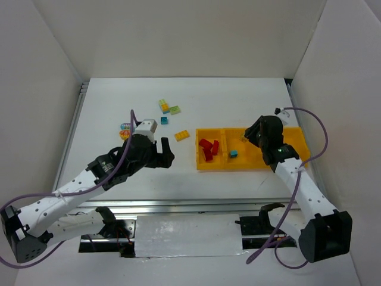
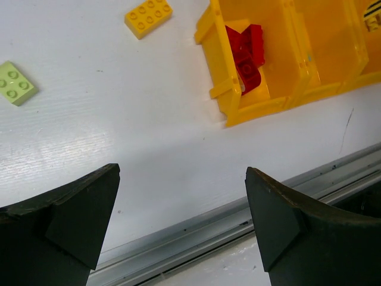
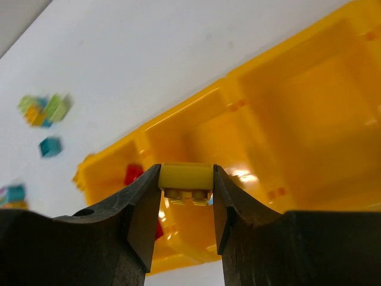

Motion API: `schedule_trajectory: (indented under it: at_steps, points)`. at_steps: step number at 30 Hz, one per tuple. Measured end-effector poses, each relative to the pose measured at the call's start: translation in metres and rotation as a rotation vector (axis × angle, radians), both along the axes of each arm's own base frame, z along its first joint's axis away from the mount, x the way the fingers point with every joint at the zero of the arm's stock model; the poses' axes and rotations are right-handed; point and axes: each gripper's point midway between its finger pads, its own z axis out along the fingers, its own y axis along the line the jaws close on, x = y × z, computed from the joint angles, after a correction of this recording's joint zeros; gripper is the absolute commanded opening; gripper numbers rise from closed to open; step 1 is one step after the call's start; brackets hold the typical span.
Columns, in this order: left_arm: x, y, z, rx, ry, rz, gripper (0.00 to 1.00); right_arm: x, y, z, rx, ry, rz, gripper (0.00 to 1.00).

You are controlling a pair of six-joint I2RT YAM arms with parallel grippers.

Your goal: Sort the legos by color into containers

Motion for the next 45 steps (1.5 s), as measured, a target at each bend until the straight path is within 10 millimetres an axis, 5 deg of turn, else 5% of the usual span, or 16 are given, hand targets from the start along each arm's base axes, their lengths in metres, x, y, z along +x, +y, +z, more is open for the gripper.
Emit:
schedule_trajectory:
  at_steps: [11, 12, 13, 14, 17, 18, 19, 22, 28, 34, 37, 40, 45]
  points:
    - [0.004, 0.026, 0.000, 0.022, -0.012, 0.107, 1.00, 0.016, -0.100, -0.013, -0.135, 0.105, -0.407, 0.02]
    - [0.005, 0.029, -0.002, 0.024, -0.003, 0.124, 1.00, 0.017, -0.105, -0.019, -0.146, 0.128, -0.424, 0.10]
    - [0.006, 0.033, -0.004, 0.031, 0.005, 0.141, 1.00, 0.018, -0.108, -0.026, -0.156, 0.155, -0.437, 0.43]
    - [0.007, 0.037, -0.007, 0.041, 0.014, 0.158, 0.99, 0.018, -0.111, -0.032, -0.163, 0.174, -0.445, 0.62]
    - [0.013, 0.051, -0.017, 0.062, 0.052, 0.224, 0.99, 0.016, -0.112, -0.041, -0.169, 0.207, -0.448, 0.86]
    - [0.015, 0.055, -0.018, 0.065, 0.057, 0.241, 0.99, 0.016, -0.112, -0.040, -0.169, 0.206, -0.448, 0.86]
    - [0.018, 0.060, -0.019, 0.066, 0.062, 0.260, 1.00, 0.016, -0.111, -0.039, -0.165, 0.201, -0.442, 0.99]
    - [0.026, 0.071, -0.021, 0.063, 0.074, 0.307, 1.00, 0.016, -0.107, -0.031, -0.143, 0.177, -0.426, 0.99]
    - [0.046, 0.082, -0.031, 0.092, 0.124, 0.377, 1.00, 0.010, -0.085, 0.008, -0.060, 0.052, -0.331, 1.00]
    - [0.083, 0.096, -0.034, 0.091, 0.159, 0.472, 0.98, -0.011, -0.004, 0.051, 0.045, -0.104, 0.031, 1.00]
    - [0.101, 0.093, -0.045, 0.089, 0.191, 0.453, 0.93, -0.025, 0.046, 0.049, 0.052, -0.095, 0.231, 1.00]
    - [0.118, 0.069, -0.060, 0.086, 0.224, 0.325, 0.91, -0.043, 0.082, 0.037, 0.047, -0.057, 0.378, 1.00]
    - [0.144, 0.030, -0.085, 0.113, 0.227, 0.101, 0.92, -0.067, 0.089, 0.023, 0.059, -0.027, 0.452, 1.00]
